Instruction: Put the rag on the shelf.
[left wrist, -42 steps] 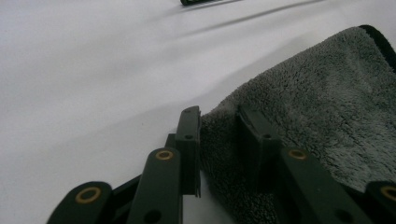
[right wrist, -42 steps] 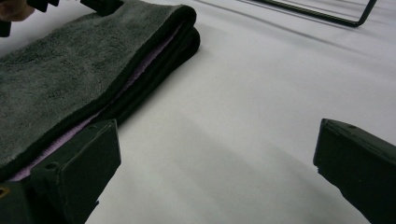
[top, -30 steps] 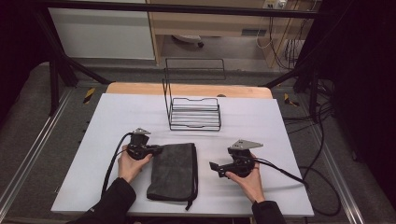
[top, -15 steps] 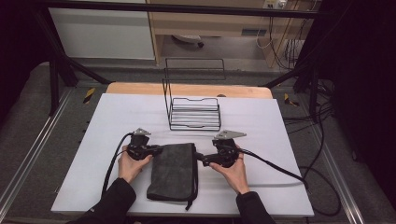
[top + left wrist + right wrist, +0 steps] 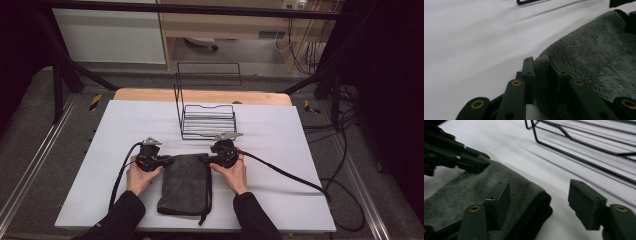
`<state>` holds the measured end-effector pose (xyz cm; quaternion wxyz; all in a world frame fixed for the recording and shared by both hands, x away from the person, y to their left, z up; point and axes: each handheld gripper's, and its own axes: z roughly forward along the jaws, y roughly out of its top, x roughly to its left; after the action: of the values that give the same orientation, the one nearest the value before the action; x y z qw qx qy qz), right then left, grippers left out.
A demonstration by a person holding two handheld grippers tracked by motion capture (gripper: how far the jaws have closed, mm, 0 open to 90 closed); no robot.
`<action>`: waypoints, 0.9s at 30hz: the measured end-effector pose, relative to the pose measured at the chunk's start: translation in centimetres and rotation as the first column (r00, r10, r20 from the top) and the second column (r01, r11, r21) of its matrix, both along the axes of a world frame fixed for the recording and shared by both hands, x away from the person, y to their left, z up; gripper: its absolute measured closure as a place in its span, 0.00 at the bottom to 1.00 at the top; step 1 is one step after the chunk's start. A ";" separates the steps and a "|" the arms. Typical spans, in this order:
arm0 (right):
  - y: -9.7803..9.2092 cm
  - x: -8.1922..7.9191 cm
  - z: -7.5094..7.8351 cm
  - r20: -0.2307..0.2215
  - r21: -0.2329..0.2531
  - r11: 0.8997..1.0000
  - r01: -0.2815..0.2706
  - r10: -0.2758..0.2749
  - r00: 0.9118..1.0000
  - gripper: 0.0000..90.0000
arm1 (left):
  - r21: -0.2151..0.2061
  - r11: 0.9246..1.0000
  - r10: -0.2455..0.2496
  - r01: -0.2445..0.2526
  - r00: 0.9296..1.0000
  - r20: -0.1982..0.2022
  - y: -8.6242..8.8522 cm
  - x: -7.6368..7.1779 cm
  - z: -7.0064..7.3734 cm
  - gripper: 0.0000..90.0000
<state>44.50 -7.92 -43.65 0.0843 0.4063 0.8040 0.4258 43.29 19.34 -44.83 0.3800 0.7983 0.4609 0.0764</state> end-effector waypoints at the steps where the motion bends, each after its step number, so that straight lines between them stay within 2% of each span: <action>1: 0.0 0.1 -0.2 -0.001 -0.015 1.000 0.001 -0.001 1.000 0.43 | -0.001 1.000 0.000 0.000 1.000 0.000 0.0 0.0 0.0 0.84; 2: 0.0 0.2 -0.6 -0.010 -0.043 0.999 0.001 -0.001 1.000 0.47 | -0.002 1.000 0.000 0.000 1.000 0.000 0.0 0.0 0.0 0.84; 6: 0.1 0.3 -1.0 -0.031 -0.052 0.999 -0.003 0.001 1.000 0.53 | -0.004 1.000 -0.003 0.003 1.000 0.000 0.1 0.0 0.0 0.84; 13: 0.2 0.3 -1.3 -0.095 -0.029 1.000 -0.009 0.006 0.995 0.67 | -0.007 1.000 -0.006 0.006 1.000 0.003 0.1 0.0 -0.1 0.83; 18: 0.2 0.4 -1.3 -0.133 -0.015 1.000 -0.011 0.009 0.991 0.72 | -0.010 1.000 -0.009 0.009 1.000 0.003 0.2 0.0 -0.1 0.83; 27: 0.2 0.3 -1.3 -0.165 0.015 1.000 -0.008 0.010 0.986 0.84 | -0.012 1.000 -0.009 0.009 1.000 0.007 0.2 0.0 -0.1 0.83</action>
<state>44.83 -7.71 -44.95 0.0127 0.4372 0.8069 0.3970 43.29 19.53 -44.95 0.3870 0.7977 0.4565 0.0747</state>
